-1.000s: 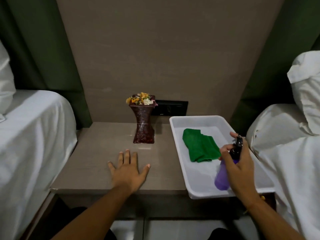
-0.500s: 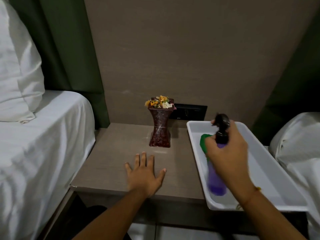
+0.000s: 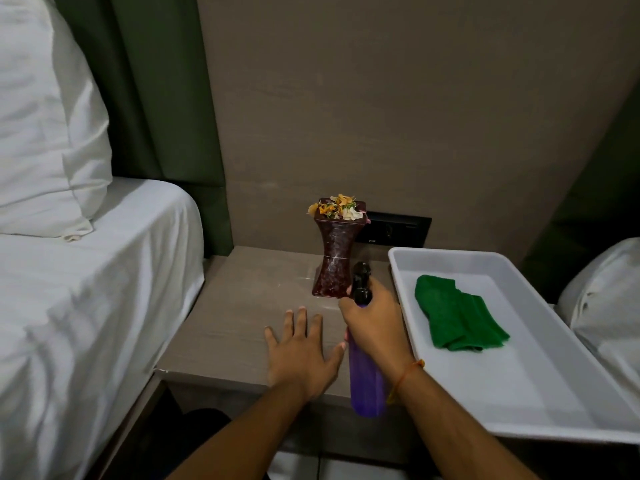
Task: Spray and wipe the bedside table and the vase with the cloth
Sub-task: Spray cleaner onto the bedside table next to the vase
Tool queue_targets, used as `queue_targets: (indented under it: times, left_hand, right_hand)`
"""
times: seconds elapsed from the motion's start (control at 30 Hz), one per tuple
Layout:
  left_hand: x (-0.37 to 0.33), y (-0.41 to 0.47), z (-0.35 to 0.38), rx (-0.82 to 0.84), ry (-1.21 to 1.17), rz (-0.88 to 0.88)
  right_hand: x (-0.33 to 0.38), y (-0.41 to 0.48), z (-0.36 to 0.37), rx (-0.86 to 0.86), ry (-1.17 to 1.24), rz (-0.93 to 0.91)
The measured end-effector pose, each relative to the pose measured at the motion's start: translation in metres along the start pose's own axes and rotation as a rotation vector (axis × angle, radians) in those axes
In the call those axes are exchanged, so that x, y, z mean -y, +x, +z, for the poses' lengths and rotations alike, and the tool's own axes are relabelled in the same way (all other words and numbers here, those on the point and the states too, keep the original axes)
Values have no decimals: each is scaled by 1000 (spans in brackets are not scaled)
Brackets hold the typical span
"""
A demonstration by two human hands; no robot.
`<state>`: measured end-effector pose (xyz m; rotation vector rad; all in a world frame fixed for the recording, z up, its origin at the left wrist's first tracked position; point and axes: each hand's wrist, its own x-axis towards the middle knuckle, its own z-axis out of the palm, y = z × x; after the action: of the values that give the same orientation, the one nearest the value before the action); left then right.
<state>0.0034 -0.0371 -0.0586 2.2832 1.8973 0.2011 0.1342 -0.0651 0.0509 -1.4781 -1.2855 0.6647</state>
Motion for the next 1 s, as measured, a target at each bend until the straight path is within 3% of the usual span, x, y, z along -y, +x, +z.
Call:
queue_targets:
  times: [0.53, 1.0]
  left_hand:
    - [0, -2, -5, 5, -18, 13]
    - [-2, -1, -5, -4, -14, 1]
  right_hand:
    - [-1, 6, 9, 3, 130, 24]
    - [-14, 10, 10, -14, 88, 47]
